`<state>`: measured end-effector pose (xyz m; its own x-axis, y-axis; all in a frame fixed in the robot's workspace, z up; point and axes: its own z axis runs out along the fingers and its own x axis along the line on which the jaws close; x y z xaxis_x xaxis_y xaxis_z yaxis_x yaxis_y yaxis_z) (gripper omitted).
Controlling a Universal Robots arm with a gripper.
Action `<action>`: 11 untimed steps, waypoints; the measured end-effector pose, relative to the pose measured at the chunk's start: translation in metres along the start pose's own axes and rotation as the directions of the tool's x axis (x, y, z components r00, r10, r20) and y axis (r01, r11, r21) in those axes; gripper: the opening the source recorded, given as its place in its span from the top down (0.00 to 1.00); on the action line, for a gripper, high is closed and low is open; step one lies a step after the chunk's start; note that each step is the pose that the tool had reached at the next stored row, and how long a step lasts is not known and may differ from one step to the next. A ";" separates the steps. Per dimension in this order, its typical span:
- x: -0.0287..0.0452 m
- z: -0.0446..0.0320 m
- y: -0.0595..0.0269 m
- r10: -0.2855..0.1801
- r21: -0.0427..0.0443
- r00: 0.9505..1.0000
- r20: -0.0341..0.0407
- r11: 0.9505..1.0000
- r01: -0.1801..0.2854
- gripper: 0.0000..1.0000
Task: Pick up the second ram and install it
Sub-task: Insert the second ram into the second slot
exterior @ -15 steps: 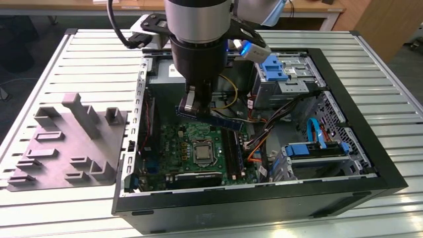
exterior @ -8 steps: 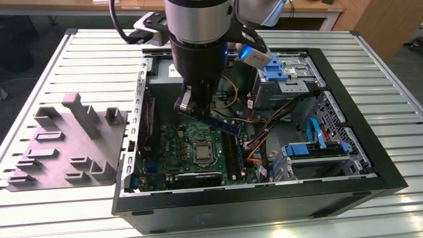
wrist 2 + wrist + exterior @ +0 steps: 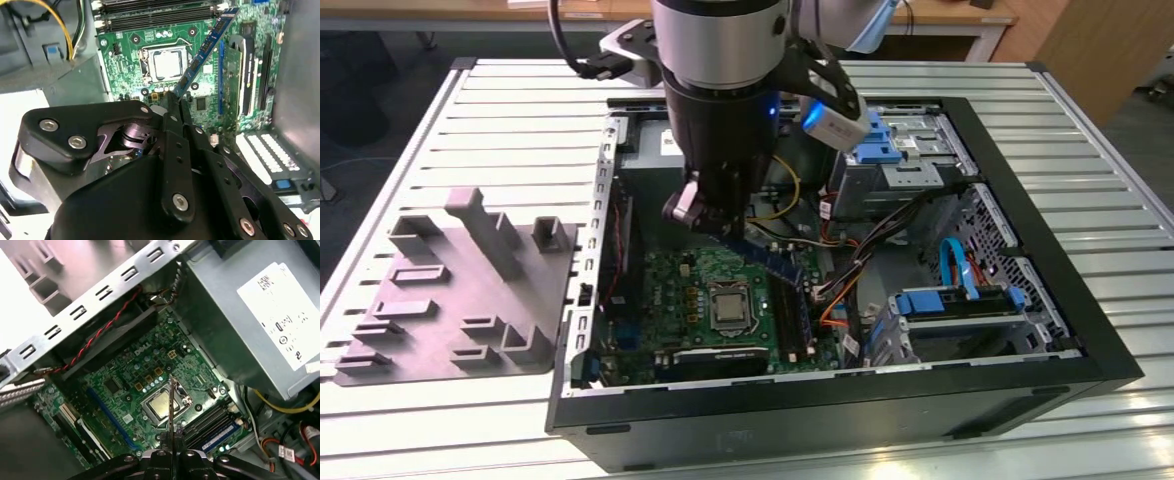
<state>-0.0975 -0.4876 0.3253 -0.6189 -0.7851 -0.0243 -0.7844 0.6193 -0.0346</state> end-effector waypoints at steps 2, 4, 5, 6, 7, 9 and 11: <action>0.0000 0.0002 0.0000 0.036 0.001 0.999 -0.001 0.999 -0.036 0.87; 0.0000 0.0003 0.0000 0.072 0.002 0.997 -0.002 0.997 -0.072 0.87; 0.0000 0.0004 0.0000 0.090 0.002 0.996 -0.003 0.996 -0.090 0.87; 0.0000 0.0005 0.0000 0.108 0.003 0.994 -0.004 0.994 -0.108 0.87; 0.0000 0.0006 0.0000 0.125 0.003 0.992 -0.004 0.992 -0.125 0.87; 0.0000 0.0008 0.0000 0.162 0.004 0.987 -0.005 0.987 -0.162 0.87; 0.0000 0.0009 0.0000 0.198 0.006 0.980 -0.006 0.980 -0.198 0.87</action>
<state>-0.0975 -0.4876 0.3243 -0.7622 -0.6469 -0.0243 -0.6461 0.7625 -0.0346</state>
